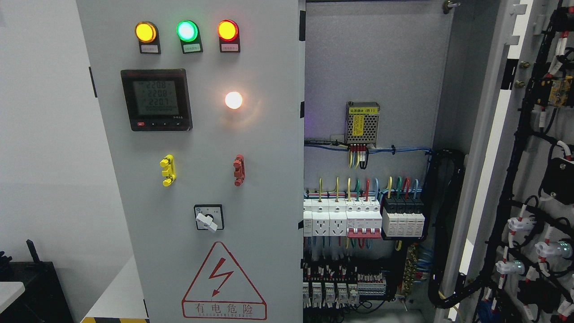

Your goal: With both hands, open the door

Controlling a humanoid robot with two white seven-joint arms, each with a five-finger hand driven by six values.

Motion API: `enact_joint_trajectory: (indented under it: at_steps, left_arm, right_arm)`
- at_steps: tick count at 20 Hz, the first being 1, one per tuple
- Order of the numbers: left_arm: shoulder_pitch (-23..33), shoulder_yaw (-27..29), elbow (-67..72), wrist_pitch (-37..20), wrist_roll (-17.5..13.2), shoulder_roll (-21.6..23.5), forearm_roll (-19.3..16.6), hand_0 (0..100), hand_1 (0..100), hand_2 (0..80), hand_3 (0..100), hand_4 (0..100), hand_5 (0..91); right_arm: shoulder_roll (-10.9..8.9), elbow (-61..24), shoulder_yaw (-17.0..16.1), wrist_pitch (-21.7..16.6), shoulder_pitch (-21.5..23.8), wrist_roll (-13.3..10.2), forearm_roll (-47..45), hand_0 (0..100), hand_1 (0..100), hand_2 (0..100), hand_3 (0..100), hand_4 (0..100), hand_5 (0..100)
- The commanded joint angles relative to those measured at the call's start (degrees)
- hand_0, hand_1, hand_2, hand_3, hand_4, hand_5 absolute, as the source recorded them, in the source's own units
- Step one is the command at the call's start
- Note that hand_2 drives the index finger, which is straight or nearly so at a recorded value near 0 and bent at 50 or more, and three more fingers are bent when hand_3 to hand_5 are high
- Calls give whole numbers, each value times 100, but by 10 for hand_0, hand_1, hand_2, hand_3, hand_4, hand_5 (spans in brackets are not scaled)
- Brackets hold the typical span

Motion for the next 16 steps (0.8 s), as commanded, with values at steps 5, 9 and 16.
enact_joint_trajectory:
  at_steps: [5,9,16]
  left_arm:
    - [-1,-155,-108,-35,-17,-194,-3,0,0,0,0,42,0]
    - [-1,-146,-108,-27,-17,-194,-3,0,0,0,0,42,0]
    - [-1,-146,-108,-36,-17,-194,-3,0,0,0,0,43,0]
  right_arm:
    - [-273,-2175,50,-150,691,38,6,0,0,0,0,0,0]
    - [-343,-2833,50,-203,989,29,6,0,0,0,0,0,0]
    - [-554,-4354,68,-448,1947,38,6,0,0,0,0,0,0]
